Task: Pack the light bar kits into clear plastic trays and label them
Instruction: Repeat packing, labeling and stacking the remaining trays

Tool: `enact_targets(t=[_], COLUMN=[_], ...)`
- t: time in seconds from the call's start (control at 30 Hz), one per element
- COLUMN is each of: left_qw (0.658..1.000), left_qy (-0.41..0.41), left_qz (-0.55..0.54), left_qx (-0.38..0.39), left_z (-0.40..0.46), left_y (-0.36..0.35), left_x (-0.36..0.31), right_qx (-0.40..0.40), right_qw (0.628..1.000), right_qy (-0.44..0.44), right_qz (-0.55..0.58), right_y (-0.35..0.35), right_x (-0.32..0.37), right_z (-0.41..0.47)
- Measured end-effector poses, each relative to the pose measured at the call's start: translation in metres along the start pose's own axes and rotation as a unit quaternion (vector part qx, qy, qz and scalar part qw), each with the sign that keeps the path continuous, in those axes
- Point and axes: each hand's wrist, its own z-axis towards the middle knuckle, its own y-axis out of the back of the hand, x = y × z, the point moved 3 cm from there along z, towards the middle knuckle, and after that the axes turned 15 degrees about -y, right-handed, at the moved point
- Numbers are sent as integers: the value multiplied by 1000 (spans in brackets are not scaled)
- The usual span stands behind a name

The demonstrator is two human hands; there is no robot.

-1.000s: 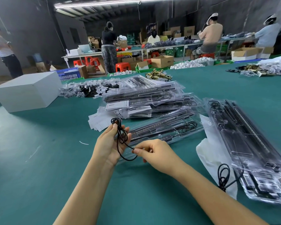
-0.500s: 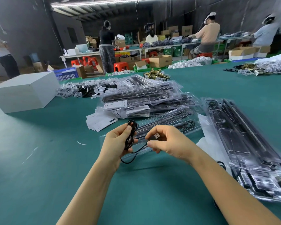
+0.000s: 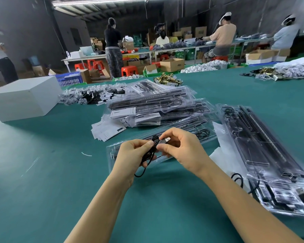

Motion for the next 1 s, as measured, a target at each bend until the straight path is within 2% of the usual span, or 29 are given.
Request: enact_targets(t=[0.17, 0.3, 0.4, 0.53, 0.73, 1.0], left_qw=[997, 995, 995, 995, 996, 991], left_qy=[44, 60, 52, 40, -18, 56], left_qz=[-60, -79, -76, -76, -38, -116], left_qx=[-2, 21, 38, 55, 77, 44], left_z=[-1, -3, -4, -6, -5, -7], left_y=[-3, -7, -8, -11, -9, -9], left_x=[2, 1, -1, -3, -9, -8], right_qx=[-45, 21, 34, 4, -10, 61], right_qw=[998, 999, 998, 999, 995, 979], right_qy=[32, -18, -37, -29, -24, -75], right_qz=[-36, 17, 45, 25, 101, 180], right_y=[3, -2, -1, 1, 3, 7], right_x=[0, -6, -7, -7, -6, -5], right_z=[1, 4, 4, 3, 3, 3])
